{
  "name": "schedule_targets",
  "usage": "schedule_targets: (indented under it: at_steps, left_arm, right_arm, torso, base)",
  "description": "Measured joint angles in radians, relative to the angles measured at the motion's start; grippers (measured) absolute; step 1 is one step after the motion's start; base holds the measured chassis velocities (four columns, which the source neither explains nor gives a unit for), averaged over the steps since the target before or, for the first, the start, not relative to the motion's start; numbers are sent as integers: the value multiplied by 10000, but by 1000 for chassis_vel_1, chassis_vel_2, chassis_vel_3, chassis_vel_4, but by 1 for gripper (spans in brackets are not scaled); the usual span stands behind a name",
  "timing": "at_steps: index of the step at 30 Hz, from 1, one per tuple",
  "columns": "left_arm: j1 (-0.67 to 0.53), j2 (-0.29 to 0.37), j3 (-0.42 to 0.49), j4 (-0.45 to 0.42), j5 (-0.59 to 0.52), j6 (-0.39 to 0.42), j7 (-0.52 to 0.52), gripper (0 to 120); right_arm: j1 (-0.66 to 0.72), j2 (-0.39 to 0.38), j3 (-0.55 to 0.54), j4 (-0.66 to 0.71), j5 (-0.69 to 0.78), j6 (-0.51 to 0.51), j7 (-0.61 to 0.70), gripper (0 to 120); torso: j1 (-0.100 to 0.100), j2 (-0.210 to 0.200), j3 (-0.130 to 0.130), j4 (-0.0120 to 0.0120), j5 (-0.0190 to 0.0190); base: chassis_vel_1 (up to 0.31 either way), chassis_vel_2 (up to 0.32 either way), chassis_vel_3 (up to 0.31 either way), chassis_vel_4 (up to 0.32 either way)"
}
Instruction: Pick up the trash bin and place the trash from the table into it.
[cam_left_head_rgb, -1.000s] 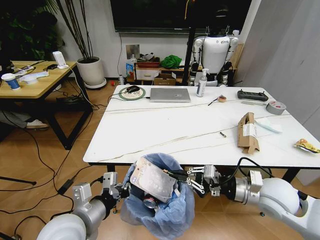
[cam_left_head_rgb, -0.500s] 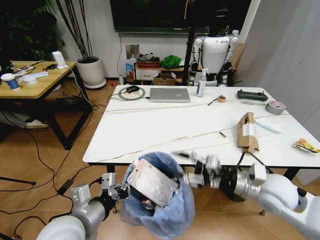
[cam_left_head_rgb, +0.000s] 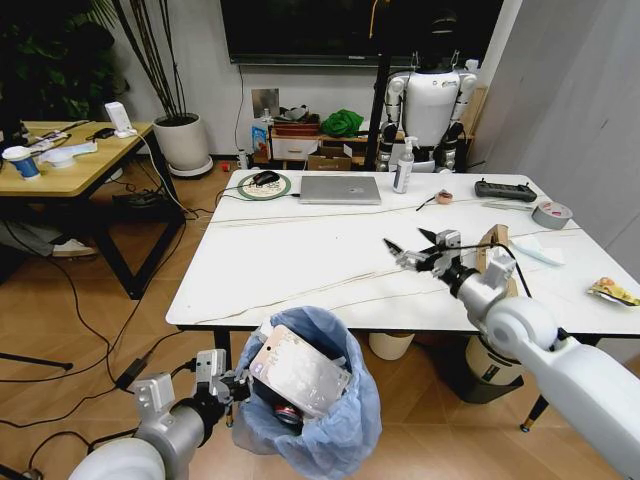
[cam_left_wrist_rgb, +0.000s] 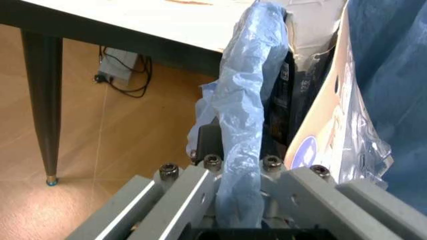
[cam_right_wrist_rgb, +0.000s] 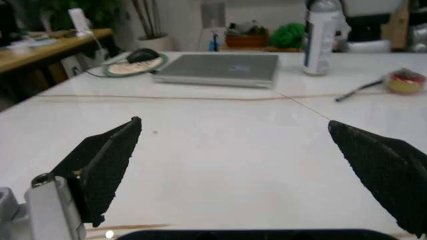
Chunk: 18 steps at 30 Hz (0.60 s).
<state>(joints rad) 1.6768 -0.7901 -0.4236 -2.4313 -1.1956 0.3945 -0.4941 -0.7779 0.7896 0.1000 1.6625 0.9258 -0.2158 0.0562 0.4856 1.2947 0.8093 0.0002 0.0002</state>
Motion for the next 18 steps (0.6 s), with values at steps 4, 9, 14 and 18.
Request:
schedule_targets:
  at_steps: [4, 9, 14, 18]
  left_arm:
    - [-15, 0, -22, 0, 0, -4, -5, 0]
    - [-80, 17, -49, 35, -30, -16, -8, 0]
    - [-154, 31, -53, 82, -70, -23, -12, 0]
    - [-215, 4, -29, 128, -105, -29, -18, 0]
  right_arm:
    - [442, 77, -73, -773, -10, -724, 65, 100]
    - [499, -28, -189, -1184, 38, -1472, 50, 100]
    - [342, -238, -287, -1363, 49, -1885, 0, 100]
    - [289, -225, -302, -1864, 0, -1909, -324, 100]
  torso:
    - [0, 0, 0, -1, -3]
    - [0, 0, 0, -2, 0]
    - [0, 1, 0, -2, -3]
    - [0, 1, -1, -4, -2]
  base:
    - [0, 0, 0, 0]
    - [0, 0, 0, 0]
    - [0, 0, 0, 0]
    - [0, 0, 0, 0]
